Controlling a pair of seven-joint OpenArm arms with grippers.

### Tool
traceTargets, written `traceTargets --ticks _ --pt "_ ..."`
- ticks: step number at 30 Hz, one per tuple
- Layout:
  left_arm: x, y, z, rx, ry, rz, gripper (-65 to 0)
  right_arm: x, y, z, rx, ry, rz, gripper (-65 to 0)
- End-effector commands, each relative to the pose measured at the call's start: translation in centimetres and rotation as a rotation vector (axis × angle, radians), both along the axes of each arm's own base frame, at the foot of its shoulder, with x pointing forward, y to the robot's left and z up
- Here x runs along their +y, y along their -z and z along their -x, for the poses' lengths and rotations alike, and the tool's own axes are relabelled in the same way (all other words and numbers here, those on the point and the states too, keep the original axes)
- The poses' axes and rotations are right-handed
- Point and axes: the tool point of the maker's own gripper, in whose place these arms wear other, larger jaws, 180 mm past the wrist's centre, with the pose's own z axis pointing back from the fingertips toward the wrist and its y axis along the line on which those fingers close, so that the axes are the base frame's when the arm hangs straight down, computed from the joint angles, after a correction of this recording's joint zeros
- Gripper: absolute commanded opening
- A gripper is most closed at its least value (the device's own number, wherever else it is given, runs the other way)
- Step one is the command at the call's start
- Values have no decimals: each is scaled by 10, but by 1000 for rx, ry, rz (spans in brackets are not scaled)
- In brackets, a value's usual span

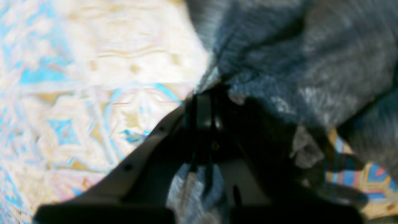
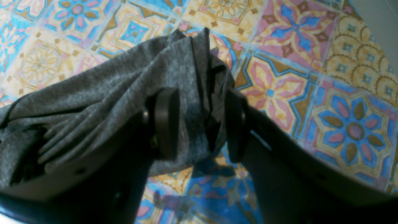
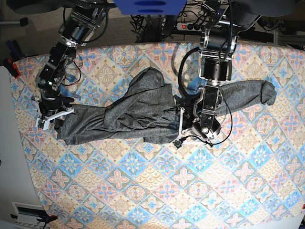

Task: Layout the t-shirt on the table in an organized manner, then fold the t-shirt properly
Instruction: 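Drag the held shirt fabric toward the right gripper, then release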

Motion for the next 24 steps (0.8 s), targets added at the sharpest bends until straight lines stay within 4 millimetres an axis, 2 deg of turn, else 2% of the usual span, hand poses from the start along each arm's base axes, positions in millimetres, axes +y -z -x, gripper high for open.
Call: traceTargets --ticks 1,9,11,13,16,19,21,23,24 --pt "-14 -37 -27 -113 5 53 -650 -5 -19 -11 -61 1 19 -421" --pt "-48 -125 -80 -314 34 127 -650 -5 -19 -11 -61 1 19 -421" --pt "-50 -151 -98 -396 -9 169 -650 -5 -19 -11 -61 1 19 -421" --pt "-50 -163 -115 -444 -54 202 -650 -5 -18 -10 -60 1 19 -421" --pt "-47 -174 -142 -478 -152 251 -650 -5 -19 -10 -61 1 20 -421" --pt "-42 -168 -160 -496 -240 279 -650 -5 -18 -10 -59 1 20 -421" --pt "-41 -168 -163 -531 -271 295 -650 -5 -18 -10 -59 1 20 -421" --pt "-40 -157 -159 -557 -293 317 -650 -5 -18 -9 -58 1 20 -421" --pt "-41 -151 -156 -571 -293 334 -625 -5 -18 -9 -58 1 20 -421"
